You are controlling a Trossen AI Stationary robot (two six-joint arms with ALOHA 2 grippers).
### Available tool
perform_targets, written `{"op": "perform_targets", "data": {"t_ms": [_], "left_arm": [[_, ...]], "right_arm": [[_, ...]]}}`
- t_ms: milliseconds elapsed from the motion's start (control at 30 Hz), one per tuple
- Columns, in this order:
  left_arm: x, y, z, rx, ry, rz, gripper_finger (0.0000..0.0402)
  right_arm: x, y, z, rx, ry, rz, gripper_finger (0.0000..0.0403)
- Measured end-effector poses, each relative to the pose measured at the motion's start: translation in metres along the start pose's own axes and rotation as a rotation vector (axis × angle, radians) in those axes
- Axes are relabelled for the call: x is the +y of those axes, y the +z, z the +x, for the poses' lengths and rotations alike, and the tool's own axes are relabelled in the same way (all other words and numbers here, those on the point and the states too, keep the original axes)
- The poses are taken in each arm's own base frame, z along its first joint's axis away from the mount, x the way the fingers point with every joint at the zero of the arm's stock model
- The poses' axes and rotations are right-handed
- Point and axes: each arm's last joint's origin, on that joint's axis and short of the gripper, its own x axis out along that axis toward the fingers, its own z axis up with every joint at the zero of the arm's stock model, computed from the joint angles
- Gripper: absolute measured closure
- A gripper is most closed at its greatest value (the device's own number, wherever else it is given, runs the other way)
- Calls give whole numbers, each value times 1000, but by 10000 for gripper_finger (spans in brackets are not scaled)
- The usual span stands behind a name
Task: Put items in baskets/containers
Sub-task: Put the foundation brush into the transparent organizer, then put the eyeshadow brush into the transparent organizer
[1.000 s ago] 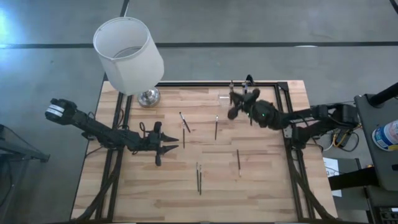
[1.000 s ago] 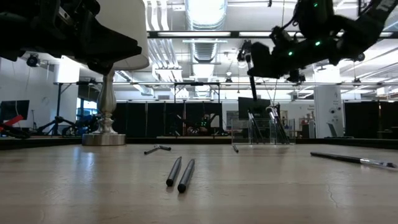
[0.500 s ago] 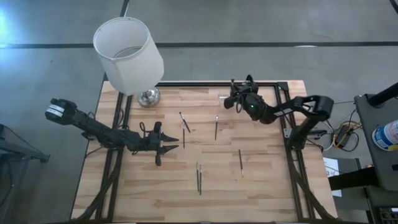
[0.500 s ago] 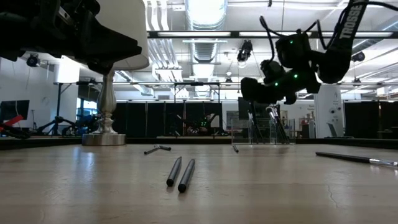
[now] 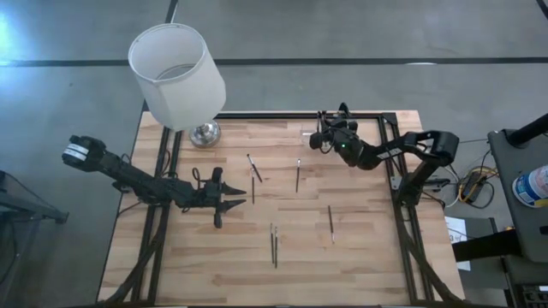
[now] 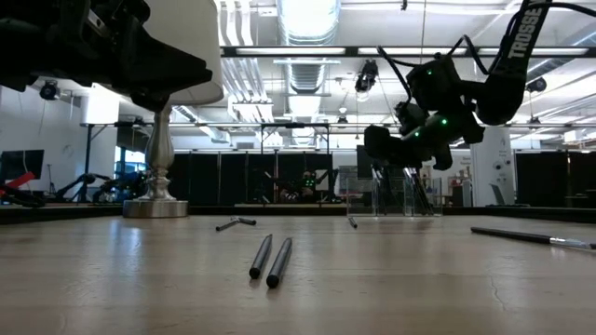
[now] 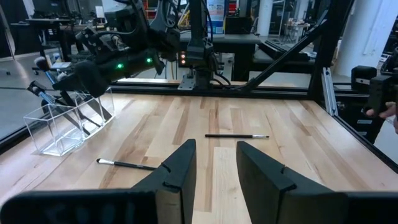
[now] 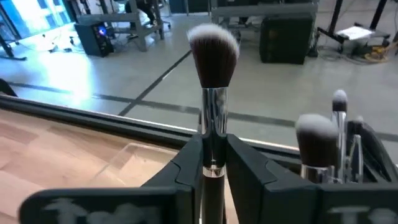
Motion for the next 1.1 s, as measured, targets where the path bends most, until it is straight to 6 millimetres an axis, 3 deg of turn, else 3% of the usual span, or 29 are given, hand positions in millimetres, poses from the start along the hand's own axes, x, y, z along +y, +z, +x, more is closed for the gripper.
{"op": "perform_targets", "data": {"t_ms": [400, 600, 867, 1100], "left_arm": [[0, 0, 0, 0, 1, -1, 294], [0, 0, 0, 0, 1, -1, 294], [1, -2, 0, 16, 16, 1, 294], [1, -7, 3, 58, 57, 11, 297]], "right_arm": [[-1, -3, 0, 27, -7, 33, 285], [2, 13, -13, 28, 19, -20, 280], [14, 33, -76, 152, 173, -180, 384], [25, 20, -145, 294, 372, -270, 394]]}}
